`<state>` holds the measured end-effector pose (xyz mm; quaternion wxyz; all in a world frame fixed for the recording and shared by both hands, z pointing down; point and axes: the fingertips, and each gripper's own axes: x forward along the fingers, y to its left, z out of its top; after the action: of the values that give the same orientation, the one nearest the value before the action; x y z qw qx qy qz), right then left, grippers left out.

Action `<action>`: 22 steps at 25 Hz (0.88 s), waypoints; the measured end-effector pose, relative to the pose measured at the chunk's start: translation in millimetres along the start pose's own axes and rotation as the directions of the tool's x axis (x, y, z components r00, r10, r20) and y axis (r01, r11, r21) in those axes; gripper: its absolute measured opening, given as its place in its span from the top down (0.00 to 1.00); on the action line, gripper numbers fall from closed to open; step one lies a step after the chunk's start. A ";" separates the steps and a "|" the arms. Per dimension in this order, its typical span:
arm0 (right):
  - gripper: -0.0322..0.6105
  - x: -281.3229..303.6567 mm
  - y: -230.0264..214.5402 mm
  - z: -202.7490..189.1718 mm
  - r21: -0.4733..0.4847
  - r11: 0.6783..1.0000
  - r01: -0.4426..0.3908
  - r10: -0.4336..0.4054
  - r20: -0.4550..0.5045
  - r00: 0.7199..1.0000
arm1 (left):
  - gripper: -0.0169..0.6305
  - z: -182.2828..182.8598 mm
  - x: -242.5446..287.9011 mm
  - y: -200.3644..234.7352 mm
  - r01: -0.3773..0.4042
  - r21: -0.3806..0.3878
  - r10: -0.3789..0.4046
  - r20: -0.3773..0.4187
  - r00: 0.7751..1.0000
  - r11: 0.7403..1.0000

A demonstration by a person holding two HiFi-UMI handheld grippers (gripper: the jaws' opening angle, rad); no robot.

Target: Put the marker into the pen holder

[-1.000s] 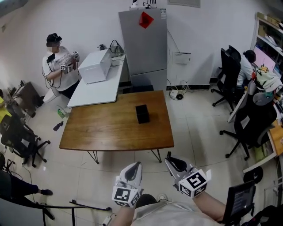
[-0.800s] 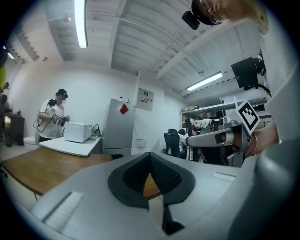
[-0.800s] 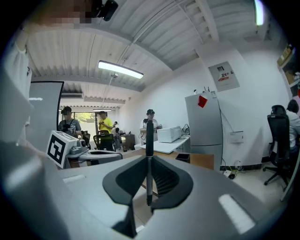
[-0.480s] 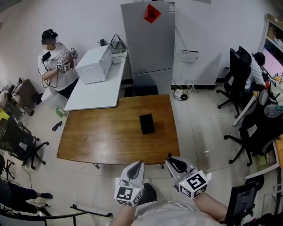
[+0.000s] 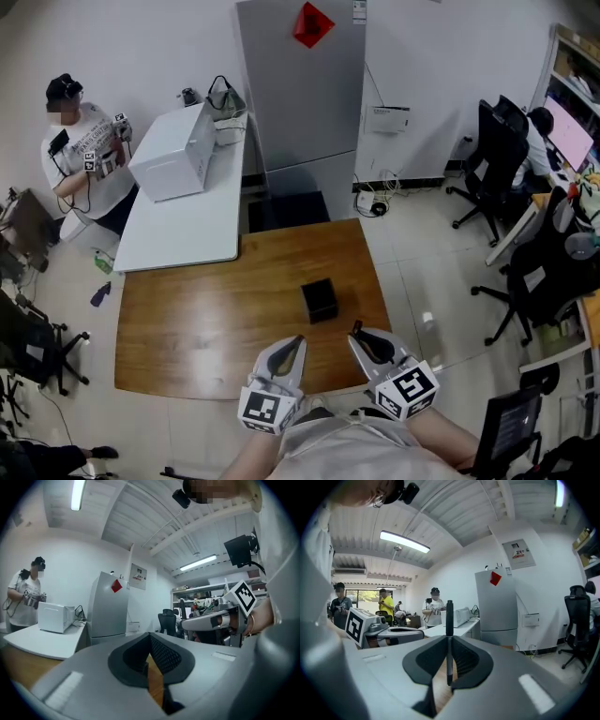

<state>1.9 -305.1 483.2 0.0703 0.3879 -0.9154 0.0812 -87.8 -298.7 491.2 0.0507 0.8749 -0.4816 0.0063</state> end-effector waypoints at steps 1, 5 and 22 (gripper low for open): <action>0.89 8.0 -2.2 1.2 -0.001 1.000 0.006 -0.006 -0.001 1.000 | 0.95 2.5 4.5 6.2 0.011 0.006 -0.011 0.001 1.000 1.000; 0.89 25.3 -17.4 1.8 0.062 0.998 0.029 -0.028 -0.010 1.000 | 0.95 2.0 18.3 20.6 0.016 -0.017 -0.016 0.001 1.000 1.000; 0.89 137.7 -68.0 -15.4 0.039 0.997 -0.063 0.066 -0.078 0.995 | 0.95 -2.1 30.6 49.5 -0.055 -0.032 0.054 -0.011 0.998 0.998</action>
<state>-42.9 -444.8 531.1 0.0970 0.3558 -0.9223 0.1155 -113.1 -350.5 499.2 0.0672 0.8605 -0.5050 0.0041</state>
